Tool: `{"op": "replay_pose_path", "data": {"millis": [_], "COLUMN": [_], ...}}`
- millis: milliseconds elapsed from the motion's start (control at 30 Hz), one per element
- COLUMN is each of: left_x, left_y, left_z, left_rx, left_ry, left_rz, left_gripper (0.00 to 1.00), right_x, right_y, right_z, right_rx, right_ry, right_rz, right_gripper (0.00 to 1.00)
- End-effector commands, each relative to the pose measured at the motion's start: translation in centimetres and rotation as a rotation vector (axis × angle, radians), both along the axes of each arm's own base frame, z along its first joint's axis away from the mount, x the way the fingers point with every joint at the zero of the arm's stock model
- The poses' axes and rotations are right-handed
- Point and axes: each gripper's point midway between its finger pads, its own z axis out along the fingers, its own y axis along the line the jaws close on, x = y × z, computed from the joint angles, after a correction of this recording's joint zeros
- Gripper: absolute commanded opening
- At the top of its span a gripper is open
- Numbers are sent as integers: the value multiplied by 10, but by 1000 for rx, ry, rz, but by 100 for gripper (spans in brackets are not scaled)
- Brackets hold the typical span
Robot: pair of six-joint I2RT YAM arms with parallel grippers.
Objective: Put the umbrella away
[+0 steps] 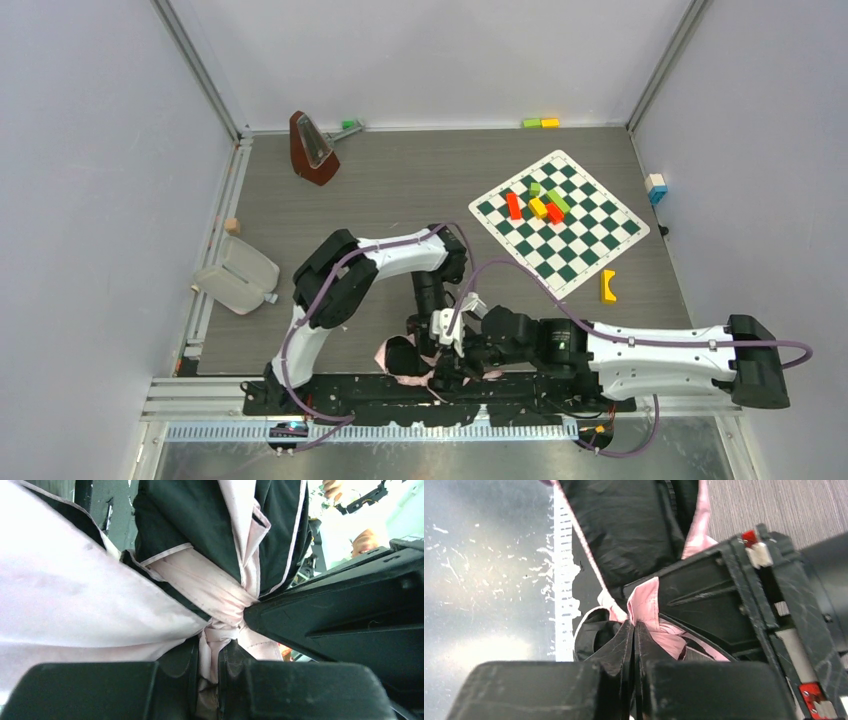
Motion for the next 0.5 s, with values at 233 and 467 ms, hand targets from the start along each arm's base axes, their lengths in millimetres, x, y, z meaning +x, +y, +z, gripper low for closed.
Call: {"op": "replay_pose_path", "data": {"millis": [233,467], "left_x": [52,55], "left_y": [-27,-33], "left_z": [-35,-39], "left_rx": [-126,-125], "left_ry": [-90,-64], "left_rz": [-31,-33], "left_gripper": [0,0], "right_x": [-92,-94], "right_y": [51,67], "right_z": [60,79], "right_rx": [29,95], "right_ry": [-50,-163], "right_rz": [410,378], "right_gripper": [6,6]}}
